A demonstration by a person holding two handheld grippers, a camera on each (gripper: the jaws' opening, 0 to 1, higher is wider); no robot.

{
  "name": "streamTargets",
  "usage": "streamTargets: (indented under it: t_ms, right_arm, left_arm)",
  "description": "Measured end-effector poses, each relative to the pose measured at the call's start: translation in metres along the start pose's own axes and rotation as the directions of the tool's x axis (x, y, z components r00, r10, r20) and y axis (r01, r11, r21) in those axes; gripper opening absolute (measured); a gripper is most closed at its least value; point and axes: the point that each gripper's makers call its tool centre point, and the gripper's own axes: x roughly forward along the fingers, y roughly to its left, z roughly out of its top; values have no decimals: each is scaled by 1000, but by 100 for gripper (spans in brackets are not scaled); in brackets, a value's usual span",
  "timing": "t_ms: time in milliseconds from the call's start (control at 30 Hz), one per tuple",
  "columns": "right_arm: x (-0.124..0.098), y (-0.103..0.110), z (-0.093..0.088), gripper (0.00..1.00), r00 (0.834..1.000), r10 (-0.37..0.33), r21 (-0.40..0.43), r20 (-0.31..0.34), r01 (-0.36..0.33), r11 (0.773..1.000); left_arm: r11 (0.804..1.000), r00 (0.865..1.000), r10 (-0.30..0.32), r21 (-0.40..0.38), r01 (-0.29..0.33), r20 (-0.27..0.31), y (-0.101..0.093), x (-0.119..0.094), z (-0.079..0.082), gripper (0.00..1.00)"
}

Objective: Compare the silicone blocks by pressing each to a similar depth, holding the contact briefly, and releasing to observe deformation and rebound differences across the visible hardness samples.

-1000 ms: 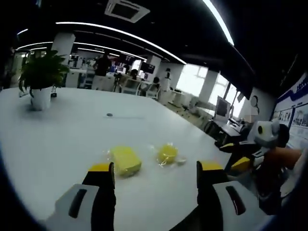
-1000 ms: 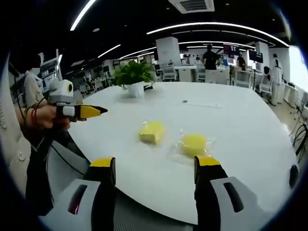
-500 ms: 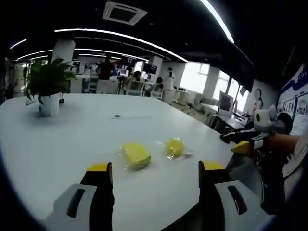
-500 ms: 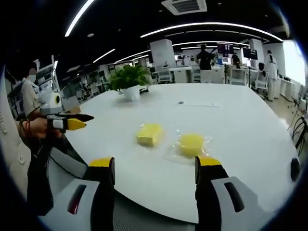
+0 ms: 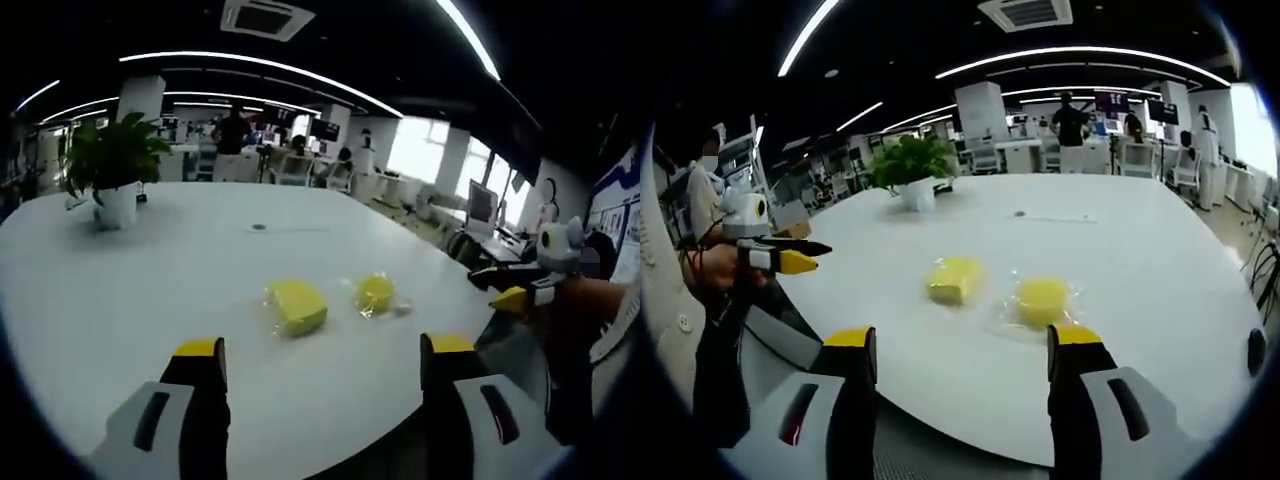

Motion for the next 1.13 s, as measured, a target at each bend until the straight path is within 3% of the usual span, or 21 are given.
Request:
streamTargets:
  t_ms: [233, 500, 900, 1133]
  right_arm:
    - [-1, -1, -10, 61, 1000, 3, -11, -30, -3, 1000]
    - [-2, 0, -8, 61, 1000, -2, 7, -13, 2, 1000]
    - [-9, 1, -6, 60, 1000, -12, 2, 8, 12, 1000]
    - [-15, -1, -7, 59, 999, -30, 5, 17, 30, 1000]
  left_arm:
    - [1000, 1000, 14, -16, -13, 15, 4, -4, -2, 75]
    - [997, 999, 39, -70, -37, 21, 10, -6, -4, 76]
    - [998, 1000, 20, -54, -19, 20, 0, -5, -3, 75]
    - [998, 1000, 12, -60, -12, 0, -4, -6, -12, 74]
